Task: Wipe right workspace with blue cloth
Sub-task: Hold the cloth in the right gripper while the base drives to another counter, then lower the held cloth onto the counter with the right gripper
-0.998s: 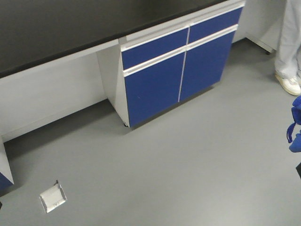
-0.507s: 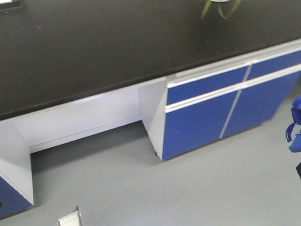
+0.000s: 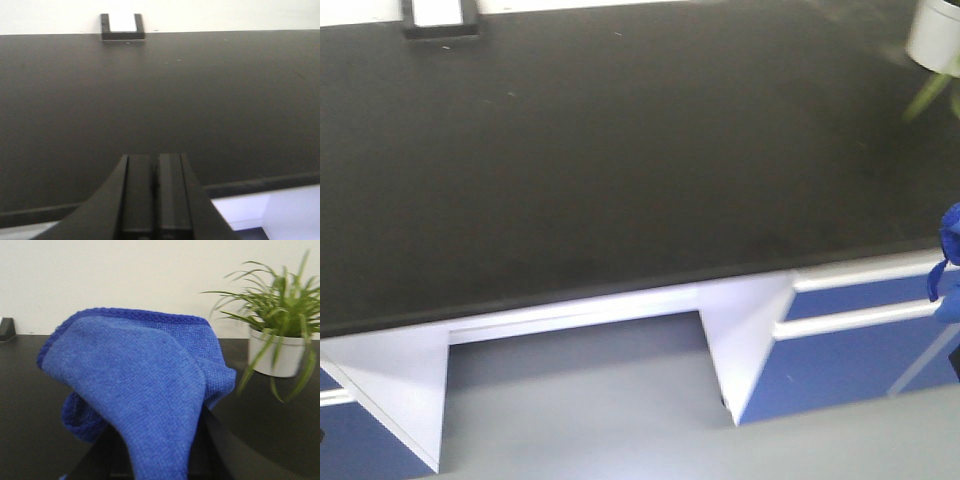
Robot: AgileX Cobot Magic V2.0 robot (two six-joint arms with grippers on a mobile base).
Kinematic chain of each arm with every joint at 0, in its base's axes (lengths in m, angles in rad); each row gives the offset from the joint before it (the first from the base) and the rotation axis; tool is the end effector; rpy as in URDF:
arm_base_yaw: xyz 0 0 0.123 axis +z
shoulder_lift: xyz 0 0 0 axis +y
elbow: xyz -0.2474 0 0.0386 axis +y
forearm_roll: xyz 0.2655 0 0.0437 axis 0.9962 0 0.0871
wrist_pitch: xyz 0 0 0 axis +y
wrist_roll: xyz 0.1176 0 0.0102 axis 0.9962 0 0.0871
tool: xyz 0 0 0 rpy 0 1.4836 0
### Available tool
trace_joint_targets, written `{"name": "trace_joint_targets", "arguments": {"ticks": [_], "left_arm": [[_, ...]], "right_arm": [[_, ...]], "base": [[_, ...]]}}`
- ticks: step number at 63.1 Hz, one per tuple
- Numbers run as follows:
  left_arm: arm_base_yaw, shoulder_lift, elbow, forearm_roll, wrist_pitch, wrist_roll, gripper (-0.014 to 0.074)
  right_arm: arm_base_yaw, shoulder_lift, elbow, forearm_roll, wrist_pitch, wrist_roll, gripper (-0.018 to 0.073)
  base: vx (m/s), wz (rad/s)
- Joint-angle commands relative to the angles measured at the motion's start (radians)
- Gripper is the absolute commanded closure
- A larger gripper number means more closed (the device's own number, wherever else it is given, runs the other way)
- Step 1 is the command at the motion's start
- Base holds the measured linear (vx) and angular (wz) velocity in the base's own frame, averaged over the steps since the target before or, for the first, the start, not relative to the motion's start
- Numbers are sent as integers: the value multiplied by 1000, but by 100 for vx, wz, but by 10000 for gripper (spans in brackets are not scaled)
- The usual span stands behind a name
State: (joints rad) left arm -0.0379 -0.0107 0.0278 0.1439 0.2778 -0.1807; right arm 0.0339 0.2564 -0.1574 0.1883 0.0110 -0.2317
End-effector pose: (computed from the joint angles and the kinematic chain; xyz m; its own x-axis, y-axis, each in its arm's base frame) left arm 0.1340 -0.0004 0.1740 -0.2032 -0.0345 -0.9785 -0.0092 0.9994 -0.0334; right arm 0.1569 0.0056 0.2376 -0.0210 -0.0441 -0.9988 -0.0369 0.9984 -0.0433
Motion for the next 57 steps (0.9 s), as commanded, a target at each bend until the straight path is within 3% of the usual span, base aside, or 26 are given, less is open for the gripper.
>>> {"name": "trace_joint_targets", "arguments": {"ticks": [1,30,57], "left_arm": [[-4,-16,30,1,-79,-8,602],[-4,-16,30,1,-79,-8,602],[-4,-16,30,1,-79,-8,602]], "right_arm": [[-2,15,-30,0,-89,-7,559],[-2,15,-30,0,-89,-7,559],[-2,15,-30,0,-89,-7,559]], "base": [[33,37],[28,28],[14,4]]}}
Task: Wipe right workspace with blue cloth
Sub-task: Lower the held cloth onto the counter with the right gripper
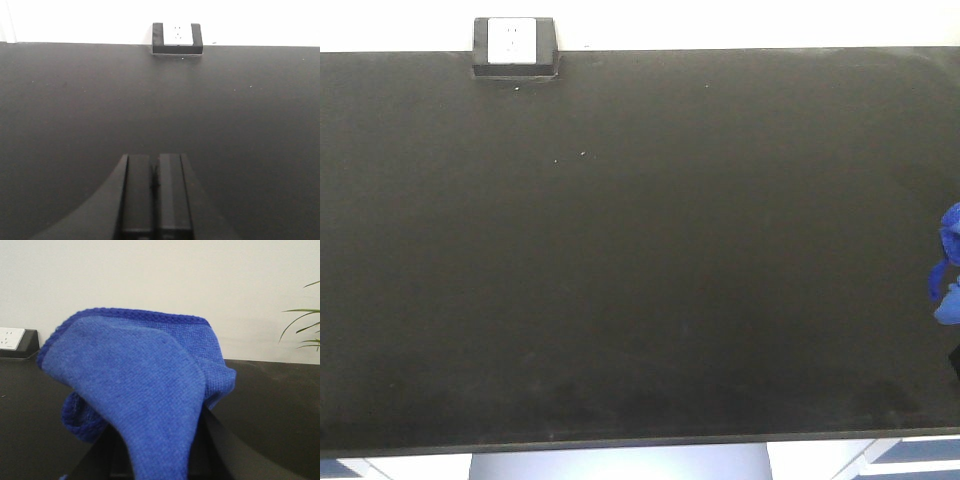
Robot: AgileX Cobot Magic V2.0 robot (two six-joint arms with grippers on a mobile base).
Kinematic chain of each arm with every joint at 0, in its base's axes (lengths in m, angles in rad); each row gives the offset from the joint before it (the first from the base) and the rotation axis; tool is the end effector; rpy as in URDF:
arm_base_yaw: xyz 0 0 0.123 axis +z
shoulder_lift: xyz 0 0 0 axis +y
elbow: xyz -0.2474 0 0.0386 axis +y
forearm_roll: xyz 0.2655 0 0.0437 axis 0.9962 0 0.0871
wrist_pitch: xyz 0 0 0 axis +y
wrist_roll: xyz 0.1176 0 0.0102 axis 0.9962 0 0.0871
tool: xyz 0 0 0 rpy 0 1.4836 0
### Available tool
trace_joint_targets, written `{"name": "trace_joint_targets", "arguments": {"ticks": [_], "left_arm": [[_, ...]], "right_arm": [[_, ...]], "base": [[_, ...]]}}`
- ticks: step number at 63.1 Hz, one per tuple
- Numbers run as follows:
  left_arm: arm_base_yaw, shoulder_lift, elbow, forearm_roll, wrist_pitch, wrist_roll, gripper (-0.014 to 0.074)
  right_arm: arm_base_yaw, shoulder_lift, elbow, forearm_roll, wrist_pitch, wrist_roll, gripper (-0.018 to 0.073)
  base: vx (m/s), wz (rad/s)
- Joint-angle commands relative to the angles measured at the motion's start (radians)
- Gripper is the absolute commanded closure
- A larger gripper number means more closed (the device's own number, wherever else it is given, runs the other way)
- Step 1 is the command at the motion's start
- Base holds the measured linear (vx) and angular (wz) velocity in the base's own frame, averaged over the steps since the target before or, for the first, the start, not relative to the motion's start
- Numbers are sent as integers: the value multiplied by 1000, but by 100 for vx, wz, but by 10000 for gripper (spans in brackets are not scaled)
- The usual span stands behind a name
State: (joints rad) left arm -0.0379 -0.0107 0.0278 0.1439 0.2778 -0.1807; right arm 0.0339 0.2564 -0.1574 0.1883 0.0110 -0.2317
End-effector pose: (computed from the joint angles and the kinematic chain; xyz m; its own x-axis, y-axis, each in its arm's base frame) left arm 0.1340 -0.0004 0.1740 -0.2032 -0.0345 -0.9785 -0.0092 0.9994 -0.0334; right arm 0.1569 0.0056 0.2376 -0.0210 -0.0441 -0.9988 -0.0369 0.9984 -0.0433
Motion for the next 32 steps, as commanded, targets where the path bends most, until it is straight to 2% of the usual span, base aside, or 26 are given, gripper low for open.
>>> {"name": "trace_joint_targets", "arguments": {"ticks": [1,32], "left_arm": [[-4,-16,30,1,-79,-8,602],[-4,-16,30,1,-79,-8,602]], "right_arm": [[-2,15,-30,0,-89,-7,559],[-2,15,-30,0,-89,-7,559]], "base": [[7,-1],[3,-1]]}}
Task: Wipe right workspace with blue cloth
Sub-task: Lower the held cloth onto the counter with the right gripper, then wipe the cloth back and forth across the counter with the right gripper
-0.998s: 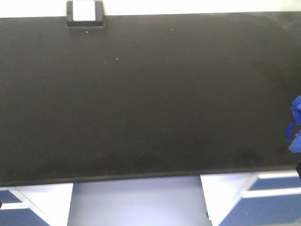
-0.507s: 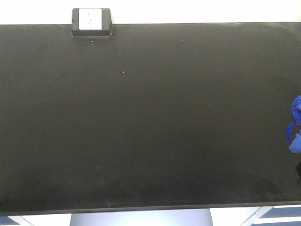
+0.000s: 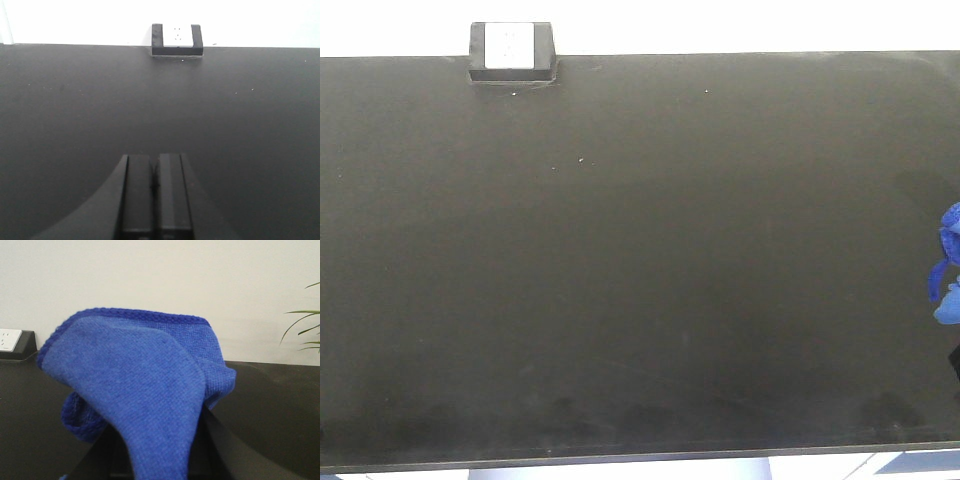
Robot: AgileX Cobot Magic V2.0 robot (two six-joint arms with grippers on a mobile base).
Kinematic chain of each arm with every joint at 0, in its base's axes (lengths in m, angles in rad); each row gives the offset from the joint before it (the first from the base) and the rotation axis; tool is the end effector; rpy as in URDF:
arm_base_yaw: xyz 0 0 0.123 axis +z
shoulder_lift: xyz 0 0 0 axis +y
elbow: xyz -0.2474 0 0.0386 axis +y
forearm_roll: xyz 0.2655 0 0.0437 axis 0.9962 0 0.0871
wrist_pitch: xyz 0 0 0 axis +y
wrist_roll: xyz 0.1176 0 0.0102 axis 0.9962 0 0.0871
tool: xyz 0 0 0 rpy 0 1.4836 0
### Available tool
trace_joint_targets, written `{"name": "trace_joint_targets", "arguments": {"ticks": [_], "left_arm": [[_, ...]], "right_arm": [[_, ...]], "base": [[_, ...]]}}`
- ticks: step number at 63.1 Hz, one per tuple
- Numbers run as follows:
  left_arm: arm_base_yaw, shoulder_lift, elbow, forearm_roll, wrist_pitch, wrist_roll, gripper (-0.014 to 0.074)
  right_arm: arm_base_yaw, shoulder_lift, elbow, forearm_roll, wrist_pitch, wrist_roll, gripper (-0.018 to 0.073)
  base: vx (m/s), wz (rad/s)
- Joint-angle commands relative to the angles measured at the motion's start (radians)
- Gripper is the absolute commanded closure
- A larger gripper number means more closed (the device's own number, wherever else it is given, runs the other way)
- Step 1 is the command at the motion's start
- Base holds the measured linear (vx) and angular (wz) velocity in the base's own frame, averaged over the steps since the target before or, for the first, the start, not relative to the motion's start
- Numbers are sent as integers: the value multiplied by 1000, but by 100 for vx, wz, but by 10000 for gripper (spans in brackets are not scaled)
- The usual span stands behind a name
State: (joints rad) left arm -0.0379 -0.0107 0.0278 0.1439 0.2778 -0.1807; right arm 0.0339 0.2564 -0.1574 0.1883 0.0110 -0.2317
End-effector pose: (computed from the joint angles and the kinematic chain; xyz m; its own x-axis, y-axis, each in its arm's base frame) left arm 0.1340 -0.0004 0.1740 -0.2032 -0.0345 -0.9785 -0.0092 0.9994 -0.0334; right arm 0.1569 0.0056 0.2376 -0.0210 -0.0441 -0.9988 -0.0369 0.9984 -0.0433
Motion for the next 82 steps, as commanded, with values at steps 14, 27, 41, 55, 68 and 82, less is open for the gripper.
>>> {"name": "trace_joint_targets", "arguments": {"ticks": [14,27,41,55,68,82], "left_arm": [[-4,-16,30,1,-79,-8,602],[-4,-16,30,1,-79,-8,602],[-4,-16,30,1,-79,-8,602],[-4,-16,30,1,-79,-8,602],[-4,-16,30,1,-79,-8,602],[-4,-16,30,1,-79,-8,602]], "right_arm": [[-2,15,-30,0,-122,-7,559],[-2,15,-30,18,-131,41,559],[-2,50,-62,90,-57,132,559],[-2,421,-301,39,227,-5,560],[-2,855,-485,22,304,-23,560],[-2,1249,-633,21,309,-49,560]], "base": [[0,0],[0,0],[0,0],[0,0],[0,0],[0,0]]}}
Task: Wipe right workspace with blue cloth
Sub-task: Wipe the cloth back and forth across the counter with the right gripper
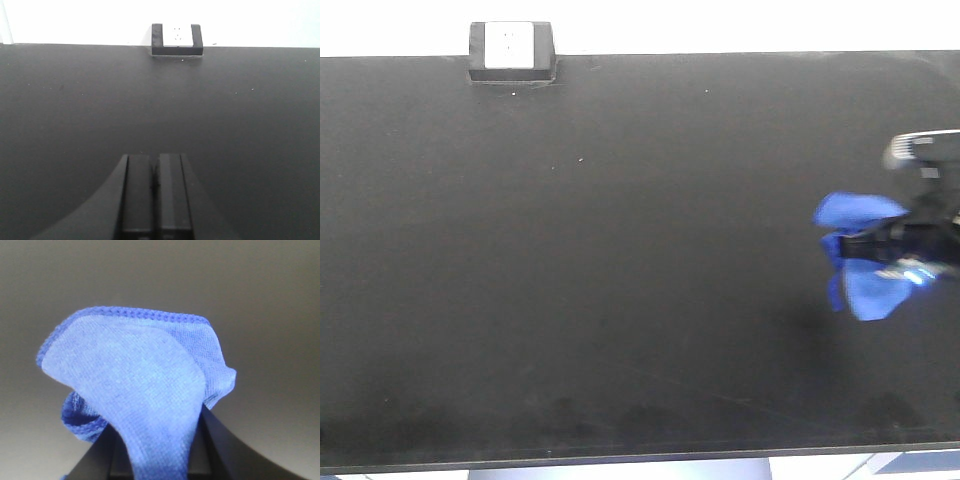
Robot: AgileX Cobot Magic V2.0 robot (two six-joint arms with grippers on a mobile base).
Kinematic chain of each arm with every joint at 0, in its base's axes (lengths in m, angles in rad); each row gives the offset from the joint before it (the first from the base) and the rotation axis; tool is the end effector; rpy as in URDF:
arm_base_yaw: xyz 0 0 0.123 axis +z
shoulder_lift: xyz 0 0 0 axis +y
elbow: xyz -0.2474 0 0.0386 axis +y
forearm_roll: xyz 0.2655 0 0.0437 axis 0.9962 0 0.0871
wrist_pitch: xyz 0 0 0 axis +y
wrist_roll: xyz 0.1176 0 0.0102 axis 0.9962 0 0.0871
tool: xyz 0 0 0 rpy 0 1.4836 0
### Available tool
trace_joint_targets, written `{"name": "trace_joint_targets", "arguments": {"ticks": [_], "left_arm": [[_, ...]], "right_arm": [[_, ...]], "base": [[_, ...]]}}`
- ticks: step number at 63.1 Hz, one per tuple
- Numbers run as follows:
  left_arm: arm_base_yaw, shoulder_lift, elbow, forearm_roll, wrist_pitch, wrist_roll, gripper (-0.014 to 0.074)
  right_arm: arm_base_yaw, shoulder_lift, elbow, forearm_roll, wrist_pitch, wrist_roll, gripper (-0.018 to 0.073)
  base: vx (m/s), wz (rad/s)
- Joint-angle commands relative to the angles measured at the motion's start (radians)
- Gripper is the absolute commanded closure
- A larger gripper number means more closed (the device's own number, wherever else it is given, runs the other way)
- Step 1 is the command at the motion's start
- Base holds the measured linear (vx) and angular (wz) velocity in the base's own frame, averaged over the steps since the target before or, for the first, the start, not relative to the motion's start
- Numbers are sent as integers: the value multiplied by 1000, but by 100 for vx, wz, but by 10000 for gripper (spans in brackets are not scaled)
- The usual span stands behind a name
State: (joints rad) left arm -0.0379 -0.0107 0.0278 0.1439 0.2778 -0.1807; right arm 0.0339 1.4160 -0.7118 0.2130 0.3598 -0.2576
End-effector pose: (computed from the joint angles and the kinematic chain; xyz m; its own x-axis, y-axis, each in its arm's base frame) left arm 0.1340 -0.0004 0.1740 -0.2032 -0.0345 -0.9785 -0.0092 0.9994 -0.0334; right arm 0.2967 0.0189 0.1377 -0.8183 -0.0855 -0.5684 -0.1234 0.9919 0.0285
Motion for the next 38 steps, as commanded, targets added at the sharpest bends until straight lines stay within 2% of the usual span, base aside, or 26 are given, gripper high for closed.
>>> {"name": "trace_joint_targets", "arguments": {"ticks": [1,6,12,21,25,31,34,38], "left_arm": [[-4,-16,30,1,-79,-8,602],[-4,-16,30,1,-79,-8,602],[-4,-16,30,1,-79,-8,602],[-4,-16,30,1,-79,-8,602],[-4,-16,30,1,-79,-8,602],[-4,-16,30,1,-79,-8,602],[-4,-16,30,1,-79,-8,602],[-4,-16,30,1,-79,-8,602]], "right_arm": [[-2,111,-89,-3,-36,-23,560],[5,213,-137,-2,-8,-23,560],[50,294,-192,4,28,-27,560],[219,342,-243,43,16,-43,560],[327,348,-256,53,-4,-71,560],[428,348,-267,53,-32,-74,560],[440,348,-267,52,-44,-63,560],[419,350,-264,38,-45,-50,560]], "base": [[0,0],[0,0],[0,0],[0,0],[0,0],[0,0],[0,0],[0,0]]}}
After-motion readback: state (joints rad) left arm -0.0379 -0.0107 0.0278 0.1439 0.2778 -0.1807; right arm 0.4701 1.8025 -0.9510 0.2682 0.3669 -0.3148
